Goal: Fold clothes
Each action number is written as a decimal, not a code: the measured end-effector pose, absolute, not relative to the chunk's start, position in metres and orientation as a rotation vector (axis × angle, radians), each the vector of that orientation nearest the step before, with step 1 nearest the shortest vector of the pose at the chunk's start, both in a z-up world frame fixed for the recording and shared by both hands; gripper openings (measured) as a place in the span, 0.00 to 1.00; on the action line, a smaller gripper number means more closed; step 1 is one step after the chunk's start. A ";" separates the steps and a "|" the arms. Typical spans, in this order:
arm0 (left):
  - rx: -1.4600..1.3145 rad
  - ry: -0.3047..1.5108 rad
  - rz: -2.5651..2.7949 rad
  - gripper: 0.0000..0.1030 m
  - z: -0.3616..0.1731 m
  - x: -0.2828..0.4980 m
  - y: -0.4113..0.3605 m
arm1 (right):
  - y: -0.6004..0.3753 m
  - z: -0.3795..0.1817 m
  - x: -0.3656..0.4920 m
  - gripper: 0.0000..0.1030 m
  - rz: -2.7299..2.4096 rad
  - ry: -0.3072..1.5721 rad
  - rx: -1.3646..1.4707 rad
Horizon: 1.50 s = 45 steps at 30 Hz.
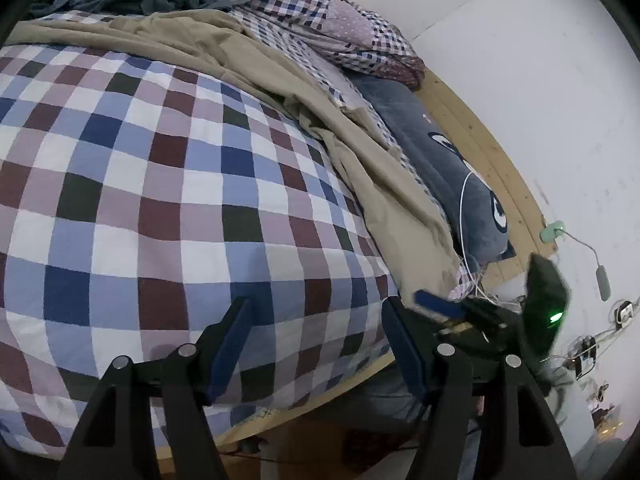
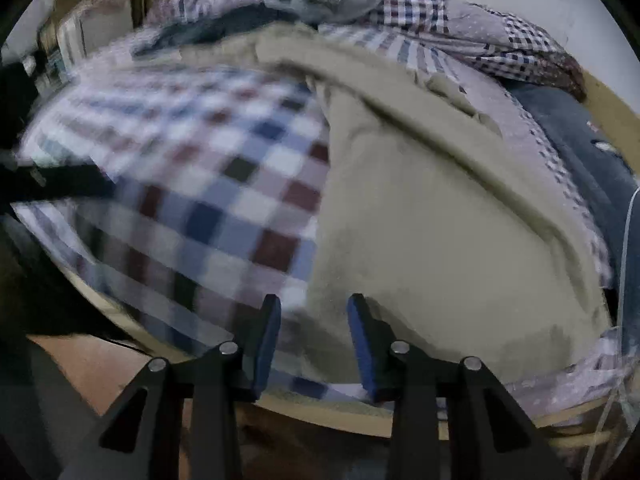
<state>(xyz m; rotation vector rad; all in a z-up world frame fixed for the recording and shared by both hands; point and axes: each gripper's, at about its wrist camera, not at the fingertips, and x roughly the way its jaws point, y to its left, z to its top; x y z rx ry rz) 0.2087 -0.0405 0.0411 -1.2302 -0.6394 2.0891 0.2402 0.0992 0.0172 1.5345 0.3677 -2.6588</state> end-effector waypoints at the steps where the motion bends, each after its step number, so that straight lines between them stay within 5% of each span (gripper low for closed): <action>1: -1.230 -0.642 2.088 0.69 0.041 0.208 -0.041 | 0.104 0.016 0.239 0.19 -2.658 0.385 1.539; 3: -1.227 -0.654 2.084 0.68 0.040 0.206 -0.041 | 0.116 0.020 0.238 0.03 -2.688 0.373 1.533; 6: -1.218 -0.677 2.079 0.69 0.040 0.204 -0.041 | 0.167 0.049 0.232 0.03 -2.796 0.106 1.464; 11: -1.205 -0.703 2.075 0.69 0.040 0.201 -0.042 | 0.321 0.070 0.237 0.06 -2.939 -0.832 1.288; 14: -1.203 -0.702 2.075 0.69 0.040 0.201 -0.041 | 0.372 0.058 0.247 0.08 -3.011 -1.099 1.370; 18: -1.204 -0.705 2.075 0.69 0.040 0.200 -0.039 | 0.357 0.073 0.265 0.10 -3.082 -0.890 1.373; 24: -1.199 -0.702 2.070 0.69 0.041 0.199 -0.033 | 0.255 0.077 0.261 0.12 -2.895 -0.137 1.328; 28: -1.193 -0.692 2.053 0.69 0.043 0.199 -0.027 | 0.235 0.053 0.252 0.12 -2.837 0.015 1.446; 35: -1.196 -0.660 2.016 0.69 0.044 0.200 -0.020 | 0.227 0.040 0.243 0.03 -2.806 -0.040 1.498; 40: -1.184 -0.739 1.907 0.69 0.043 0.200 -0.020 | 0.181 0.054 0.264 0.03 -2.622 -0.249 1.326; 42: -1.190 -0.800 1.796 0.80 0.041 0.199 -0.017 | 0.155 0.055 0.270 0.03 -2.526 -0.301 1.277; 45: -1.171 -0.858 1.686 0.82 0.040 0.200 -0.013 | 0.115 0.050 0.274 0.03 -2.403 -0.338 1.219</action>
